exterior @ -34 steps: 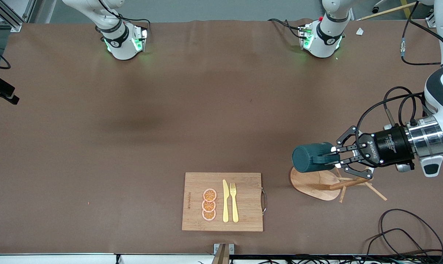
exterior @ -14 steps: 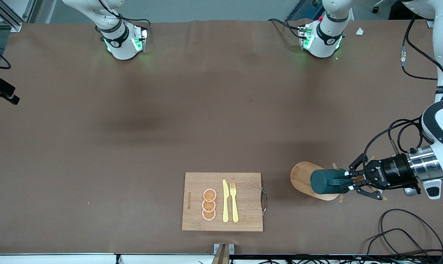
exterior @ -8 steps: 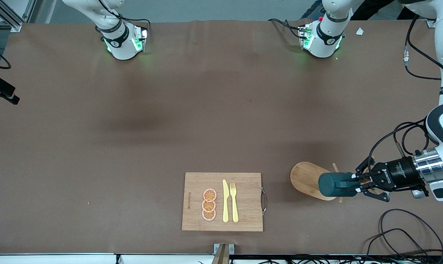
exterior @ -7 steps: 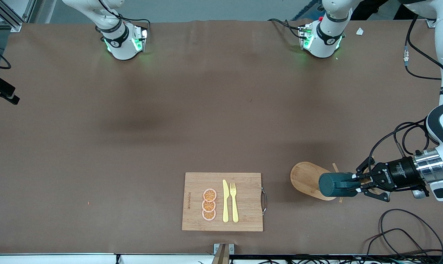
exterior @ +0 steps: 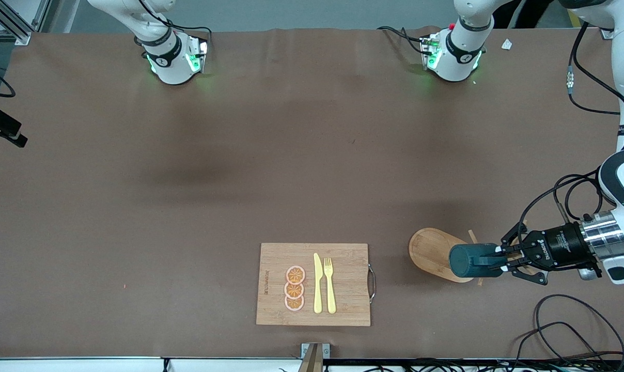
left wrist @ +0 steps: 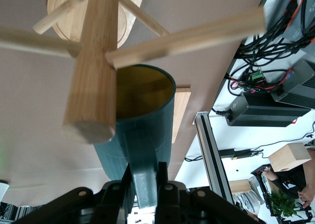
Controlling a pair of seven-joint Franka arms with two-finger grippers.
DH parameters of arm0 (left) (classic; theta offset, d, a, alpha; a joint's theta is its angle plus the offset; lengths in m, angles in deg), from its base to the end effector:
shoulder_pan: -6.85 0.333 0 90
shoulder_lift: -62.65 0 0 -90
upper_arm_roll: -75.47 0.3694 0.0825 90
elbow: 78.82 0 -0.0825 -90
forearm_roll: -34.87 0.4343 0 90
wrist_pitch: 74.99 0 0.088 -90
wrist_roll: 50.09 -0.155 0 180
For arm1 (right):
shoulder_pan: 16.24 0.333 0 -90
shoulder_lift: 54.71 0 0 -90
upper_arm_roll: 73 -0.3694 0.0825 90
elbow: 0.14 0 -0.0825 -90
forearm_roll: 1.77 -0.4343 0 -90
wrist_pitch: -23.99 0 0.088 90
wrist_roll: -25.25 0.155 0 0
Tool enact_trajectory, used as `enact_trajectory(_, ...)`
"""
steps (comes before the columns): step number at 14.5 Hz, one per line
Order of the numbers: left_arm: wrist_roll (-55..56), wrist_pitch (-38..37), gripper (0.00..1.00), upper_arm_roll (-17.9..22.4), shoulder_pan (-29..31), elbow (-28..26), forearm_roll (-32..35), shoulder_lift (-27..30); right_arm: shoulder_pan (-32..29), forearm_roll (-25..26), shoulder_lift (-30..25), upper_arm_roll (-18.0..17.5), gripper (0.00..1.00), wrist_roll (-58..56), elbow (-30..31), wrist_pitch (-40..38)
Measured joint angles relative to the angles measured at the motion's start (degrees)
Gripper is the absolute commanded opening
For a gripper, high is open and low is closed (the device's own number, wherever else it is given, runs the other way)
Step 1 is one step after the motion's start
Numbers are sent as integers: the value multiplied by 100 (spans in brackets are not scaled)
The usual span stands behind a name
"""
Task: Pass cup and hang on rack
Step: 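Tilt the mug and hook its handle onto a rack peg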
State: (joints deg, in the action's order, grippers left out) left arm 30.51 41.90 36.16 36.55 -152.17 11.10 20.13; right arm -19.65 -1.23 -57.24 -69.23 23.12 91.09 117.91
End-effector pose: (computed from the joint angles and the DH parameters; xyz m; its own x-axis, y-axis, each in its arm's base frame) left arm 0.8302 -0.0309 0.4037 0.0491 0.6880 -0.7241 0.9876 0.0747 0.1379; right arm 0.5952 -0.0773 0.6516 0.9921 -0.0871 0.0906 -0.0883 -0.9960 0.0099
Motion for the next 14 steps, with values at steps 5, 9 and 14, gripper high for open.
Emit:
enact_trajectory(5, -18, 0, 2, 12, 3, -2, 0, -5, 0, 0, 0, 0, 100, 0, 0, 0)
enact_trajectory(9, -20, 0, 7, 18, 21, -2, 0, -6, 0, 0, 0, 0, 100, 0, 0, 0)
enact_trajectory(14, -20, 0, 75, 44, 40, -3, -7, -41, 0, 0, 0, 0, 100, 0, 0, 0)
